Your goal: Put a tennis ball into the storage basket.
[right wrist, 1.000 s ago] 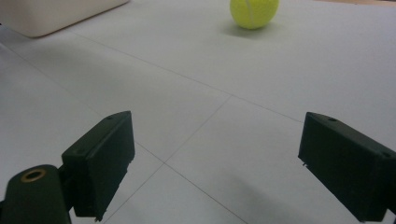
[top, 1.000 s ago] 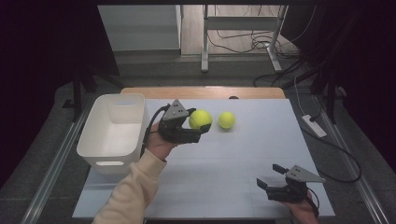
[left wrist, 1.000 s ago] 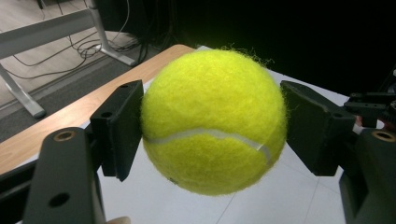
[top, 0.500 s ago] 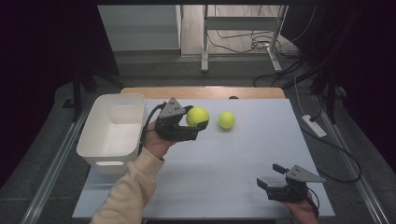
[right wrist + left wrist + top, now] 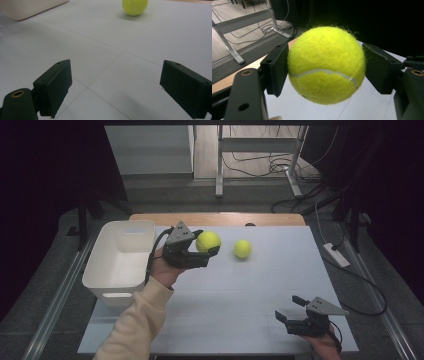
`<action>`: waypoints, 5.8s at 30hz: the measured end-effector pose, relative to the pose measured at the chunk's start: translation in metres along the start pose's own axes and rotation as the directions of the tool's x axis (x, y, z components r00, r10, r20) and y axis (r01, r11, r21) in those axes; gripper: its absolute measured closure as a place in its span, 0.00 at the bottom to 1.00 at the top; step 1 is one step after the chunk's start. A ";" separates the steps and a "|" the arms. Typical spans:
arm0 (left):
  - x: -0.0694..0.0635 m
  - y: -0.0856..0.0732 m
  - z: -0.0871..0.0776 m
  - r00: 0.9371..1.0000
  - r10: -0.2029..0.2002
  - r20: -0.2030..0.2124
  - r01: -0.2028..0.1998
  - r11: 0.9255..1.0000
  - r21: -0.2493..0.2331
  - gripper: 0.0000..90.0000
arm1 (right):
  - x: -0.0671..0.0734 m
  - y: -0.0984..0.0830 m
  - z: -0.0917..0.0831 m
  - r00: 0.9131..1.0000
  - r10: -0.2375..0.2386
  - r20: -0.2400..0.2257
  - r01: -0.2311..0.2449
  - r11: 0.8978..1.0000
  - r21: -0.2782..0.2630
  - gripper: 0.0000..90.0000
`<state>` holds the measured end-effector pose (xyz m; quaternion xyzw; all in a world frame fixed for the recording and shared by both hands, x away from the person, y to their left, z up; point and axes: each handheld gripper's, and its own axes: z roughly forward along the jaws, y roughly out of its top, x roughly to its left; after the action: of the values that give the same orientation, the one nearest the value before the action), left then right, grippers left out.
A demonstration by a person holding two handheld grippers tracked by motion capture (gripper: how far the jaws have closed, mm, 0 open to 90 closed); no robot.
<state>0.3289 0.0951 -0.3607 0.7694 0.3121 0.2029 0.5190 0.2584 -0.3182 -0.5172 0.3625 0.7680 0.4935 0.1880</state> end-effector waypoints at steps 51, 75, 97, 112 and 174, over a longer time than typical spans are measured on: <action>0.038 -0.002 -0.036 0.990 -0.041 -0.138 0.040 0.999 -0.014 0.30 | -0.001 0.000 0.000 1.000 -0.001 0.004 0.001 1.000 0.000 0.12; 0.057 -0.008 -0.046 0.978 -0.084 -0.193 0.082 0.996 -0.019 0.30 | -0.001 0.000 0.000 1.000 -0.003 0.006 0.003 1.000 0.000 0.12; 0.081 -0.014 -0.056 0.957 -0.136 -0.258 0.135 0.991 -0.019 0.30 | 0.000 0.000 0.000 1.000 -0.005 0.007 0.005 1.000 0.000 0.12; 0.101 -0.017 -0.062 0.936 -0.160 -0.313 0.168 0.986 -0.001 0.30 | -0.003 0.000 -0.001 1.000 0.000 0.010 0.000 1.000 -0.008 0.12; 0.176 -0.054 -0.078 0.827 -0.235 -0.510 0.342 0.931 0.126 0.30 | -0.003 0.000 -0.001 1.000 -0.003 0.015 0.003 1.000 -0.005 0.12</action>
<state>0.3920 0.2833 -0.3834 0.6877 0.5655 0.2743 0.3634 0.2602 -0.3211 -0.5175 0.3643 0.7659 0.4924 0.1955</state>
